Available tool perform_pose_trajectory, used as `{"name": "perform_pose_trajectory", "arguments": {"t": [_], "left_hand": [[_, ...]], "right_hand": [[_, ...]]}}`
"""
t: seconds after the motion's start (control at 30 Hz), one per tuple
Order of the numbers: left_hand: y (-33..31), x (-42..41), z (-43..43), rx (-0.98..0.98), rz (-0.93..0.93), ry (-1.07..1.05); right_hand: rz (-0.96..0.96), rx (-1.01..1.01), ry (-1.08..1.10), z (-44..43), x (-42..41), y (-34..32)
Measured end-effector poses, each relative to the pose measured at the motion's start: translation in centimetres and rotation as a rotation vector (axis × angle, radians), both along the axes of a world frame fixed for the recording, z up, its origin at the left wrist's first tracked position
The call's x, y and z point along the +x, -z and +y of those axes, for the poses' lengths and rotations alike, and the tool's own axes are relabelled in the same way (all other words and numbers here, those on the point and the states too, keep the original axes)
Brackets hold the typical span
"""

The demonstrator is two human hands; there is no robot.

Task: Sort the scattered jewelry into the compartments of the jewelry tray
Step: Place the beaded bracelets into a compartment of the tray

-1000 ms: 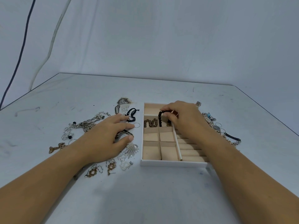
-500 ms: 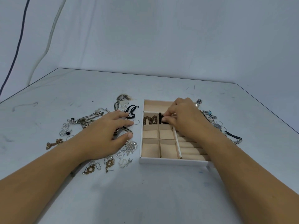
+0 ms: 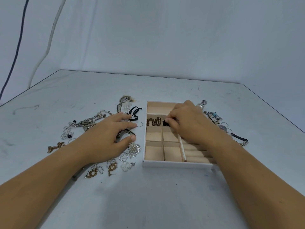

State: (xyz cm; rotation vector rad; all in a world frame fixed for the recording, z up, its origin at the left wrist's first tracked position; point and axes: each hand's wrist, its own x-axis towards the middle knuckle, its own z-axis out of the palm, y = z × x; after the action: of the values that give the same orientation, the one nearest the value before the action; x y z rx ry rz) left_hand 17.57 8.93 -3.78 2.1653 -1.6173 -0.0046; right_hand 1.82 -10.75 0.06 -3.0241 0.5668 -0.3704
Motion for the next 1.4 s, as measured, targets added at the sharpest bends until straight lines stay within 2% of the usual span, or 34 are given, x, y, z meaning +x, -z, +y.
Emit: {"name": "perform_pose_trajectory", "arguments": {"t": [0.13, 0.4, 0.5, 0.6, 1.0, 1.2, 1.4], "left_hand": [[0.0, -0.1, 0.0, -0.01, 0.006, 0.001], [0.2, 0.2, 0.0, -0.006, 0.01, 0.004], [0.1, 0.1, 0.0, -0.006, 0.008, 0.004], [0.1, 0.0, 0.0, -0.002, 0.008, -0.002], [-0.2, -0.3, -0.1, -0.034, 0.016, -0.014], [-1.6, 0.7, 1.1, -0.116, 0.042, -0.082], [-2.0, 1.6, 2.5, -0.098, 0.08, -0.133]], "right_hand": [[-0.03, 0.073, -0.005, 0.3, -0.7, -0.1], [-0.096, 0.029, 0.017, 0.9, -1.0, 0.1], [-0.042, 0.04, 0.022, 1.5, -0.9, 0.2], [-0.073, 0.046, 0.01, 1.9, -1.1, 0.3], [-0.032, 0.228, -0.067, 1.2, -2.4, 0.6], [-0.059, 0.251, -0.099, 1.7, -2.5, 0.9], [-0.02, 0.277, -0.082, 2.5, -2.5, 1.1]]}}
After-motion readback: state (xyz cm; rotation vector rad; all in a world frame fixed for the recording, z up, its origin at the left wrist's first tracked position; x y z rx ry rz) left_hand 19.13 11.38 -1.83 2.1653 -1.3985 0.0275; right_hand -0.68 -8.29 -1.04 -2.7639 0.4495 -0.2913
